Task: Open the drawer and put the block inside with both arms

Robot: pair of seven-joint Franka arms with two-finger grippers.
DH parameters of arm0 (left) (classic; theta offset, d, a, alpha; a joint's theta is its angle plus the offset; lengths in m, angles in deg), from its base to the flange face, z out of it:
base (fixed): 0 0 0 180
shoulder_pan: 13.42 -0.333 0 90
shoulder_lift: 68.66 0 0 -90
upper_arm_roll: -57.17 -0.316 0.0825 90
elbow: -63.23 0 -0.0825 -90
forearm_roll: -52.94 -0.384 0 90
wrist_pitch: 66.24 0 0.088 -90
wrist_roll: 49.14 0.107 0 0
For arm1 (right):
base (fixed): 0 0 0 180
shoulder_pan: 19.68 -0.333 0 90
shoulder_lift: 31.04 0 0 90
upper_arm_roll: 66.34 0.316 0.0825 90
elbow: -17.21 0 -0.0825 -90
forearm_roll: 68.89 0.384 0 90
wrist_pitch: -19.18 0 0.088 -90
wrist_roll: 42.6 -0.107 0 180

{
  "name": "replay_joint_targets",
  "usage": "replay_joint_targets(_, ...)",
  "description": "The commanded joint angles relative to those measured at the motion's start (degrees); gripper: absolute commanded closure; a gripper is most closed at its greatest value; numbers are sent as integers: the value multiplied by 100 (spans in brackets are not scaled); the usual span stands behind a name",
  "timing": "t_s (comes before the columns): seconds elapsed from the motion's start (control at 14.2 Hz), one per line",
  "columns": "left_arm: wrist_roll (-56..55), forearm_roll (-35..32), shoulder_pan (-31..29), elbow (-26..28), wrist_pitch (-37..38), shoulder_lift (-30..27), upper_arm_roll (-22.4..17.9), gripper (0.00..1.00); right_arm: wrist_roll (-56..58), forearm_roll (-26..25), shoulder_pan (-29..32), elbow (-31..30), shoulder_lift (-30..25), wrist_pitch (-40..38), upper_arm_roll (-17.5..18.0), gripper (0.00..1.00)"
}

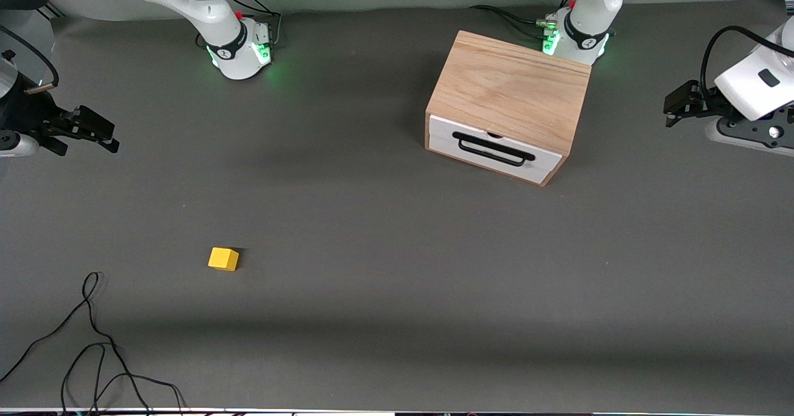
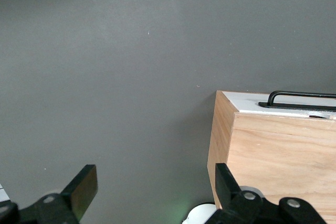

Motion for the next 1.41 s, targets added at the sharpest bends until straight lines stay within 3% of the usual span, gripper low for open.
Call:
replay_joint_targets(0.0, 117, 34, 24, 136, -81, -146, -37, 0, -106, -55, -51, 100, 124, 5, -44, 0)
replay_joint_targets(0.35, 117, 34, 24, 136, -73, -138, -46, 0, -115, -55, -51, 100, 142, -21, -167, 0)
replay_joint_targets(1.34, 73, 69, 234, 136, -64, -120, -28, 0, -89, -37, -51, 407, 1152, 119, -141, 0)
